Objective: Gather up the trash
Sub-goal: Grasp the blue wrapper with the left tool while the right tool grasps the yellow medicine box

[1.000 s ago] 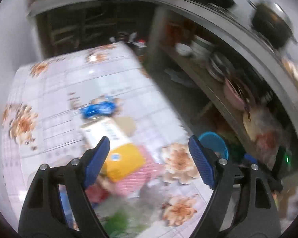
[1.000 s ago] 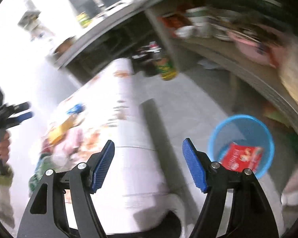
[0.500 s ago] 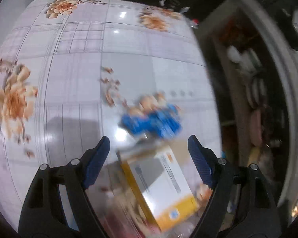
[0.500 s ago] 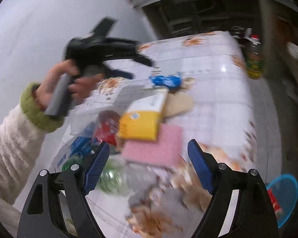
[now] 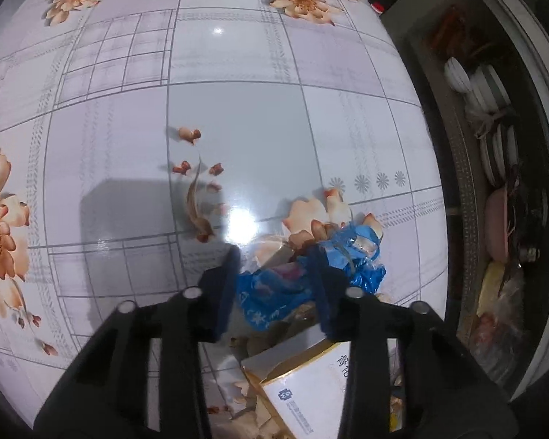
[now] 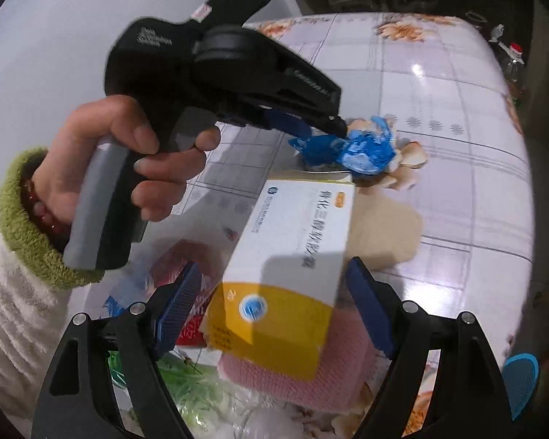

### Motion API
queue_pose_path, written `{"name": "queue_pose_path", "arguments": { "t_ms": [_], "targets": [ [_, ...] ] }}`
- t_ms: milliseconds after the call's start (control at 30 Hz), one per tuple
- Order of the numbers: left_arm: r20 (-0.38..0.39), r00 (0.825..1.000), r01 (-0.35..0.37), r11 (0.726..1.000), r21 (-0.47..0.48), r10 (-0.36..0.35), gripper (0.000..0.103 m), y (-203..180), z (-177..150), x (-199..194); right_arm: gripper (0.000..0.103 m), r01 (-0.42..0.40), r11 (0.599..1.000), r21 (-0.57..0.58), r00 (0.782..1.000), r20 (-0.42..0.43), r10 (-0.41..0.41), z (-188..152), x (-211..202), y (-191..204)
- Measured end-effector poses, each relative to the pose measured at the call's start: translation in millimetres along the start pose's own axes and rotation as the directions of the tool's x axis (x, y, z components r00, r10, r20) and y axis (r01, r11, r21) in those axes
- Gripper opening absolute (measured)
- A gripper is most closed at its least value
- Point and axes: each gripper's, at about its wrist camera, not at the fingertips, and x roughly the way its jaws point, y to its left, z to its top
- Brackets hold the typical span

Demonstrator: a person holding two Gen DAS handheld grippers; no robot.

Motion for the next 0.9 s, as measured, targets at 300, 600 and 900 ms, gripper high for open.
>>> {"name": "queue_pose_path", "arguments": {
  "t_ms": [300,600,900],
  "targets": [
    [0.003,0.997,0.073,0.997,-0.003,-0.073,0.046,7.8,-4.4,-10.3,0.079,0.028,1.0,0.0,0.999,-0.043,-0.028,-1.2,3.1,8.9],
    [0.008,0.999,0.037,0.995,0.095,-0.038,0.046,-9.4,-15.4,-7.6,0.079,0.057,0.998,-0.021,0.995,-0.082,-0.058,4.4,22.5,16.9],
    [0.03,0.999,0.028,0.991,0.131,-0.032,0.014,-13.3,-14.0,-6.3,0.076,0.044,0.999,-0.015,0.997,-0.055,-0.044,3.8,18.3,16.3]
  ]
}}
